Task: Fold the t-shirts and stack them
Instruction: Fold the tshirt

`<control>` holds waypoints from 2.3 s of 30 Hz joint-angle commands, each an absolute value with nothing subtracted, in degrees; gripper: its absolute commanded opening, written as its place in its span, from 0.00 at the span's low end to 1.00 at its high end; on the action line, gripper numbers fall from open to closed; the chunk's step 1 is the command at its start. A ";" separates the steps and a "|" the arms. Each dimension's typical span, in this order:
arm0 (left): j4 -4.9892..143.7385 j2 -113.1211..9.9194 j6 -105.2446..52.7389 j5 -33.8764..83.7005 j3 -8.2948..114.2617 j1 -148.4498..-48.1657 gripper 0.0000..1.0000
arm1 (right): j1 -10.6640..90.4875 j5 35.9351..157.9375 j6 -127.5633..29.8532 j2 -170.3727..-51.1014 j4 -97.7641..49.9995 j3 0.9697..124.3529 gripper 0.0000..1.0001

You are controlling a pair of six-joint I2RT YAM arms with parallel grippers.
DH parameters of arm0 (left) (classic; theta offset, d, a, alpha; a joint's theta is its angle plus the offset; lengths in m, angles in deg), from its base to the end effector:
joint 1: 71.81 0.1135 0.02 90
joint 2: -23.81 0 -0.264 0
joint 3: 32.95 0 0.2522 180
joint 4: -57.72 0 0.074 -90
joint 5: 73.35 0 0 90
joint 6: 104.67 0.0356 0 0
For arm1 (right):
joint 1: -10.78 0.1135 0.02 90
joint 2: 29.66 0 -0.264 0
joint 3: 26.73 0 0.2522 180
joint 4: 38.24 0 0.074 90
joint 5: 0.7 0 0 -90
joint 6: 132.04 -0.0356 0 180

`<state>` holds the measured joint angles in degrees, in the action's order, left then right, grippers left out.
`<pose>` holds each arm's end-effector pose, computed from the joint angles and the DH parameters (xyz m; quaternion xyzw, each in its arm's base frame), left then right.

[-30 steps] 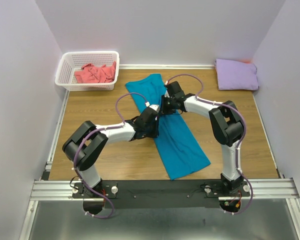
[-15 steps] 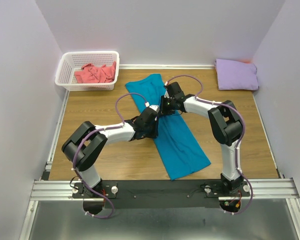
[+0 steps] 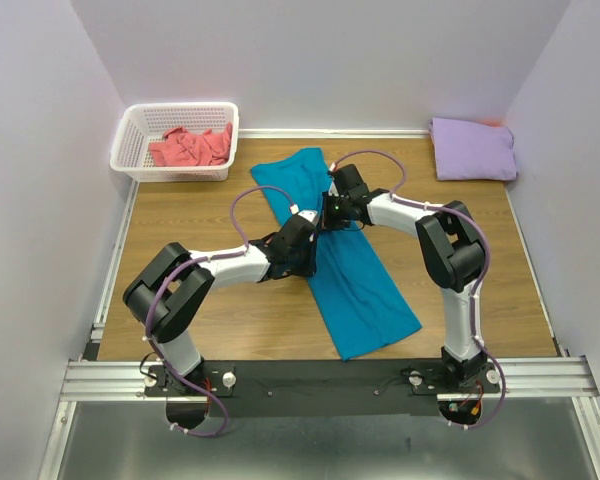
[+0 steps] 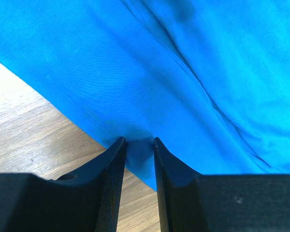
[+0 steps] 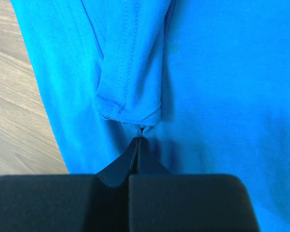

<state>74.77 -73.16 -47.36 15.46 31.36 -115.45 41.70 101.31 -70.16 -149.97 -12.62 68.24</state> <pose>0.2431 -0.2308 0.1559 0.0860 0.9348 -0.2051 0.2768 0.3820 0.2374 0.1490 -0.0578 0.9362 0.2495 0.2406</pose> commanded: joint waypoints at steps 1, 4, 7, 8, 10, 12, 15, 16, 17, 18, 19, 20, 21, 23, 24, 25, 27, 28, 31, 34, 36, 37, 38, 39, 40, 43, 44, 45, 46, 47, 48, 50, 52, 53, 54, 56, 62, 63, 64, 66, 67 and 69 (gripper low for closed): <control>83.34 -74.54 -46.58 16.39 28.63 -116.19 0.38 | 41.81 97.47 -67.62 -148.40 -11.91 68.76 0.01; 83.78 -74.46 -46.58 16.39 28.45 -116.19 0.38 | 41.63 97.38 -67.27 -147.78 -11.73 68.94 0.01; 84.13 -74.72 -46.31 16.30 28.54 -116.19 0.38 | 41.46 97.12 -66.91 -147.43 -11.38 68.94 0.00; 84.22 -74.72 -46.31 16.39 28.54 -116.19 0.38 | 41.46 97.03 -66.74 -147.34 -11.21 68.94 0.00; 84.22 -74.81 -46.31 16.39 28.45 -116.19 0.38 | 41.46 96.59 -66.39 -147.08 -10.86 68.94 0.01; 84.31 -74.81 -46.14 16.39 28.36 -116.19 0.38 | 41.37 95.72 -65.86 -146.55 -10.42 68.77 0.01; 84.31 -74.98 -46.14 16.39 28.28 -116.28 0.38 | 41.28 95.01 -65.07 -145.94 -9.80 68.94 0.00; 84.40 -74.98 -46.05 16.39 28.28 -116.28 0.38 | 41.28 94.92 -64.98 -145.94 -9.63 69.03 0.01; 84.40 -74.98 -46.05 16.39 28.28 -116.28 0.38 | 41.28 95.01 -64.72 -145.76 -9.28 69.20 0.01; 84.40 -75.07 -45.96 16.39 28.28 -116.28 0.38 | 41.28 95.10 -64.63 -145.67 -9.10 69.47 0.01; 84.49 -75.07 -45.96 16.39 28.28 -116.28 0.38 | 41.28 95.18 -64.45 -145.58 -8.92 69.56 0.01; 84.49 -75.07 -45.96 17.95 28.28 -116.37 0.38 | 41.28 95.36 -64.45 -145.50 -8.66 69.73 0.01; 84.40 -75.07 -45.96 17.97 28.28 -116.37 0.38 | 41.37 95.62 -64.37 -145.41 -8.57 69.91 0.01; 84.40 -75.16 -45.96 18.06 28.28 -116.46 0.38 | 41.28 96.06 -64.19 -145.50 -8.31 70.17 0.01; 84.40 -75.25 -45.96 18.06 28.36 -116.46 0.38 | 41.28 96.15 -64.10 -145.84 -8.13 70.26 0.01; 84.40 -75.25 -45.96 18.06 28.36 -116.54 0.38 | 41.20 96.06 -64.19 -146.02 -8.04 70.35 0.01; 84.49 -75.42 -46.14 18.14 28.45 -116.63 0.38 | 41.28 95.98 -64.01 -146.90 -7.69 70.44 0.01; 84.49 -75.42 -46.14 18.14 28.45 -116.72 0.38 | 41.28 95.63 -64.19 -147.25 -7.43 70.44 0.01; 84.66 -75.60 -46.14 18.23 28.28 -116.81 0.38 | 41.20 92.91 -64.36 -147.08 -6.72 69.82 0.02; 84.66 -75.69 -46.05 18.06 28.01 -116.81 0.38 | 41.28 91.93 -63.66 -146.47 -6.46 69.82 0.04; 84.84 -75.86 -45.88 18.14 27.75 -116.81 0.38 | 41.19 91.15 -63.31 -145.32 -6.37 69.91 0.05; 85.01 -76.04 -45.87 17.97 27.75 -116.90 0.38 | 41.28 90.88 -63.22 -145.06 -6.37 70.00 0.05; 85.27 -76.13 -45.79 17.88 27.75 -116.90 0.38 | 41.20 90.70 -63.05 -144.62 -6.11 70.08 0.07; 85.36 -76.30 -45.70 17.79 27.75 -116.81 0.38 | 41.19 90.70 -62.70 -144.18 -5.93 70.17 0.13; 85.63 -76.48 -45.52 17.53 27.75 -116.81 0.38 | 41.19 90.70 -62.61 -143.74 -5.76 70.00 0.16; 87.64 -77.96 -45.26 13.77 29.06 -116.72 0.38 | 41.19 90.70 -62.34 -141.55 -5.32 68.16 0.28; 88.78 -78.49 -44.91 12.97 29.68 -116.63 0.38 | 41.11 90.53 -62.34 -140.93 -5.23 67.45 0.31; 89.40 -78.93 -44.56 12.18 30.29 -116.37 0.38 | 40.93 90.26 -62.52 -140.14 -5.23 66.49 0.35; 90.02 -79.55 -44.21 11.47 31.08 -116.02 0.38 | 40.76 90.09 -62.69 -138.66 -5.23 65.61 0.36; 90.89 -80.42 -43.51 10.42 32.48 -115.06 0.38 | 40.67 89.83 -62.78 -137.77 -5.14 63.69 0.39; 91.16 -80.78 -43.07 10.06 33.02 -114.53 0.38 | 40.23 89.65 -62.87 -136.89 -5.14 62.71 0.42; 92.04 -81.57 -42.01 9.62 34.16 -112.08 0.38 | 39.88 89.65 -63.13 -133.91 -5.05 59.65 0.45; 92.83 -81.40 -40.96 10.14 34.78 -110.66 0.40 | 39.35 88.17 -63.22 -131.71 -4.97 57.61 0.50; 93.88 -80.09 -40.52 10.76 35.65 -110.39 0.41 | 39.26 88.07 -63.22 -129.35 -4.70 56.56 0.50; 94.50 -79.04 -39.90 10.85 36.27 -110.31 0.46 | 39.09 87.80 -63.40 -127.93 -4.62 54.63 0.52; 96.60 -75.53 -39.55 11.98 39.33 -110.22 0.50 | 39.00 87.45 -63.48 -125.47 -3.83 52.87 0.53; 100.48 -75.32 -37.53 11.65 54.78 -105.93 0.51 | 39.00 92.45 -63.05 -117.55 -1.46 46.10 0.53; 100.22 -76.38 -37.18 11.03 56.73 -104.95 0.51 | 39.08 94.55 -63.13 -116.76 -1.19 45.39 0.53; 100.04 -77.70 -36.91 10.33 58.67 -103.90 0.51 | 39.17 95.44 -63.40 -116.32 -1.01 43.91 0.53; 99.87 -82.87 -35.33 9.27 65.78 -101.44 0.49 | 39.52 97.37 -64.27 -115.62 -0.84 41.71 0.53; 99.78 -84.90 -34.98 8.66 68.24 -100.91 0.48 | 39.61 97.73 -64.54 -115.61 -0.92 41.70 0.53; 100.39 -91.31 -34.01 8.30 76.41 -99.76 0.47 | 40.14 98.52 -65.33 -115.44 -0.84 40.20 0.53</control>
